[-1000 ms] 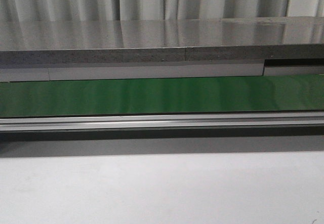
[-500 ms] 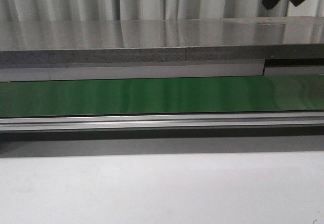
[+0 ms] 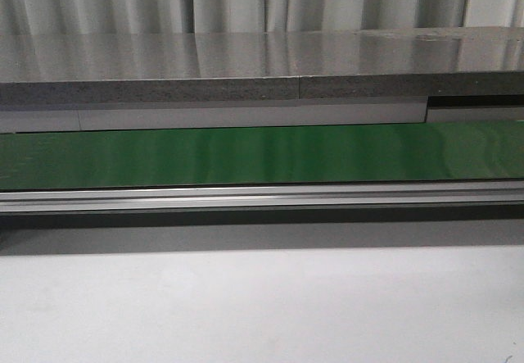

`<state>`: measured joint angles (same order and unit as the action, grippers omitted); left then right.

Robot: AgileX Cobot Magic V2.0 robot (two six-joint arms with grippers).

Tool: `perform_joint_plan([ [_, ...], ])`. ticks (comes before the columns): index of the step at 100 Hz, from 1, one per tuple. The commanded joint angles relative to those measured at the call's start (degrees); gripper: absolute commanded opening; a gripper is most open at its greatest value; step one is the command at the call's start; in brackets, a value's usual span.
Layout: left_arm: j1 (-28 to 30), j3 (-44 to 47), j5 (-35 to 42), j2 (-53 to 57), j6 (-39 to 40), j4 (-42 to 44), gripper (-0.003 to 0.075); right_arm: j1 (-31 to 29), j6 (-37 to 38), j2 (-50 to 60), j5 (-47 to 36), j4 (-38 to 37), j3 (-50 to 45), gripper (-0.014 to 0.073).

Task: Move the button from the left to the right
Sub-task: 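Release the button into the green bin with the right gripper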

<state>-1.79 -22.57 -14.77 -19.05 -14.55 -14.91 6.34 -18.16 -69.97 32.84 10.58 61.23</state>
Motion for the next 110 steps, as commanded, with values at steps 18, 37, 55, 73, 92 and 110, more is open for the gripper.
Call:
perform_joint_plan([
  [18,-0.4,-1.5,4.4,-0.4,0.1,-0.8,-0.002,-0.5,1.7,16.5,-10.6,-0.5,-12.6,0.0489],
  [37,-0.4,-1.5,4.4,-0.4,0.1,-0.8,-0.002,-0.7,1.8,25.4,-10.3,-1.0,-19.2,0.0488],
  [55,-0.4,-1.5,4.4,-0.4,0.1,-0.8,-0.002,-4.0,1.9,33.0,-9.5,-1.0,-24.4,0.0488],
  [73,-0.4,-1.5,4.4,-0.4,0.1,-0.8,-0.002,-6.6,1.9,39.3,-8.3,-0.9,-28.4,0.0488],
  [92,-0.4,-1.5,4.4,-0.4,0.1,-0.8,-0.002,-6.7,1.9,43.8,-6.4,-0.9,-30.7,0.0364],
  [110,-0.4,-1.5,4.4,-0.4,0.1,-0.8,-0.002,-6.7,1.9,45.2,-6.6,-0.9,-31.0,0.0181],
])
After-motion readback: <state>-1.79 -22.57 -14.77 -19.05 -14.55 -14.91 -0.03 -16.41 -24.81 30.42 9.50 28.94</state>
